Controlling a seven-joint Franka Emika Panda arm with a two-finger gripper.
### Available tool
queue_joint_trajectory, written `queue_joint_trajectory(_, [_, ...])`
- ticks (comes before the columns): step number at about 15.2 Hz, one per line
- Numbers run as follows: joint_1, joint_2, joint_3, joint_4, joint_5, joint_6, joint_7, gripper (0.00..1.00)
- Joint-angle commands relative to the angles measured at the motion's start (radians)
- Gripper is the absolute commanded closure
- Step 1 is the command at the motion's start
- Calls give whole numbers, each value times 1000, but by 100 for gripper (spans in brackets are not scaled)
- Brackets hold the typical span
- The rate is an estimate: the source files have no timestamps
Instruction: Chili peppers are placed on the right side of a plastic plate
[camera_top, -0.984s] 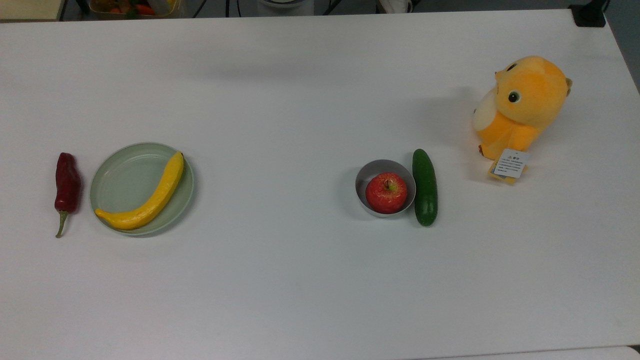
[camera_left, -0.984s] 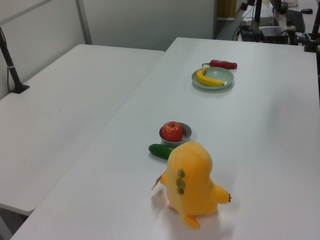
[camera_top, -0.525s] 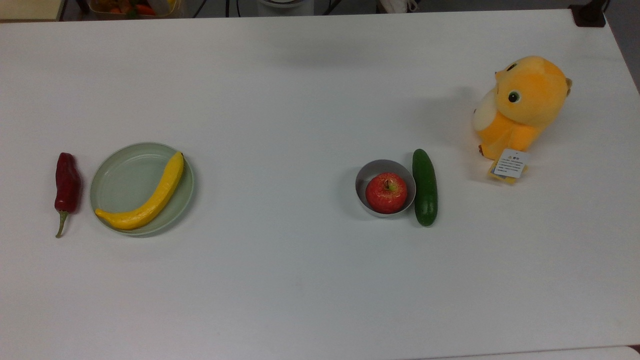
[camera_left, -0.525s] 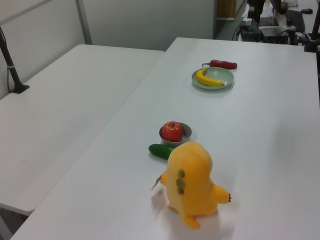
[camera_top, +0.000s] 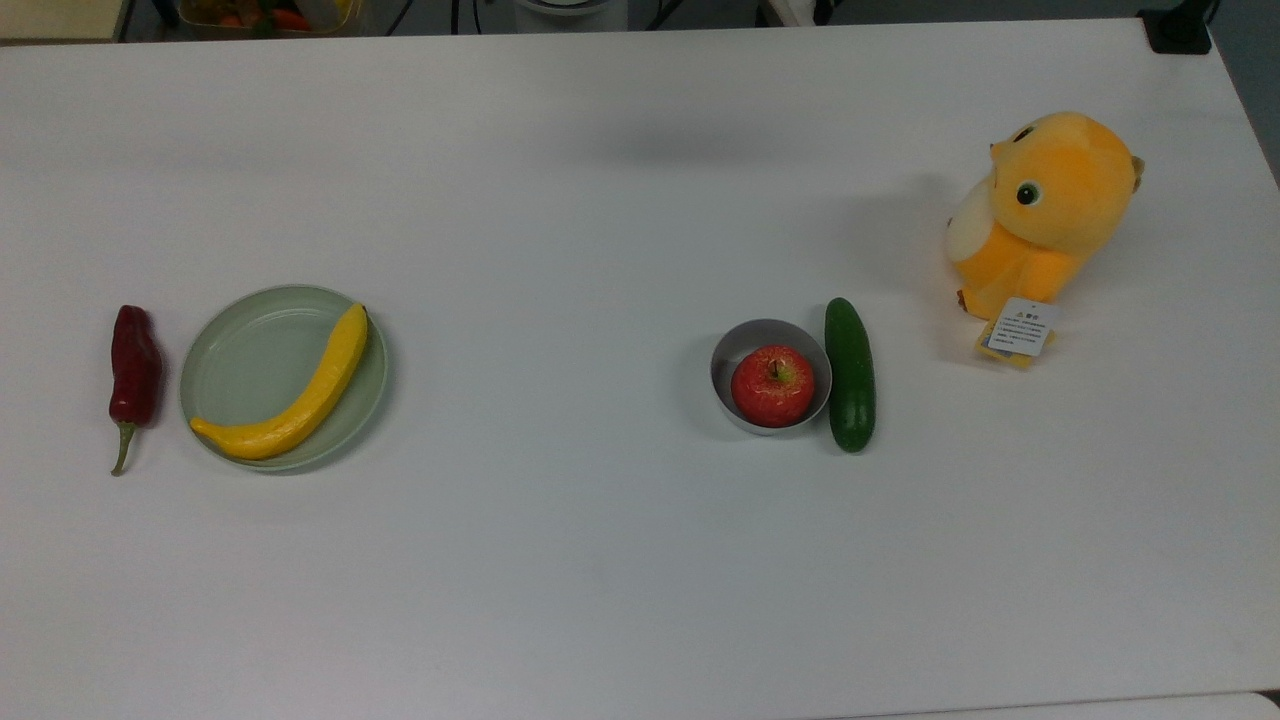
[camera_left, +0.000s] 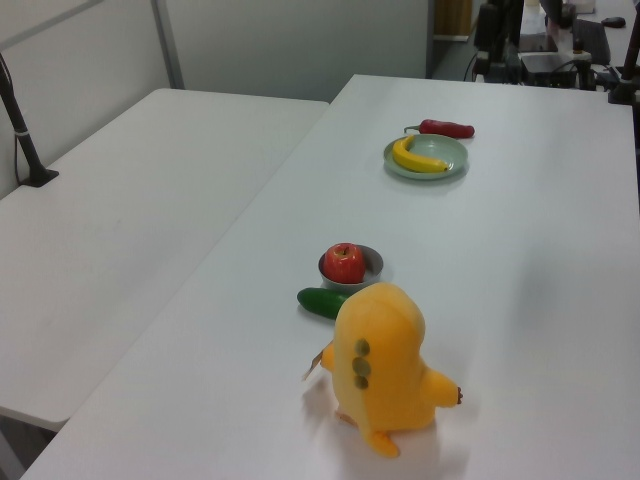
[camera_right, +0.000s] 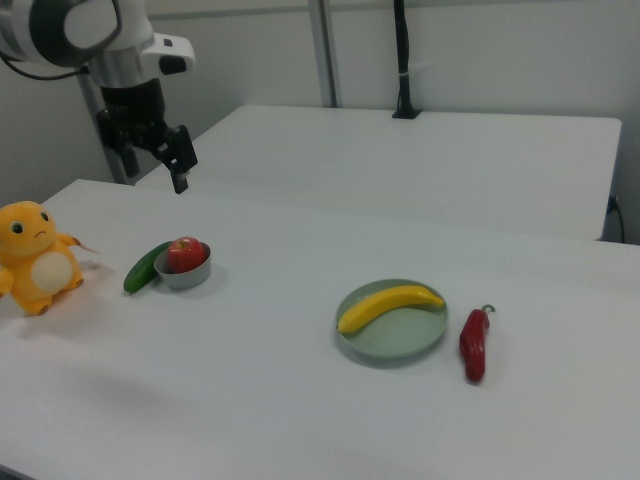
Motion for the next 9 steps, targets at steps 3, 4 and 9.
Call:
queue_joint_trajectory(3, [-1, 35, -16, -15, -11, 112, -161, 0])
queue_joint_trajectory(4, [-4, 35, -21, -15, -11, 112, -187, 0])
queue_joint_trajectory(9, [-1, 39, -38, -13, -11, 111, -210, 0])
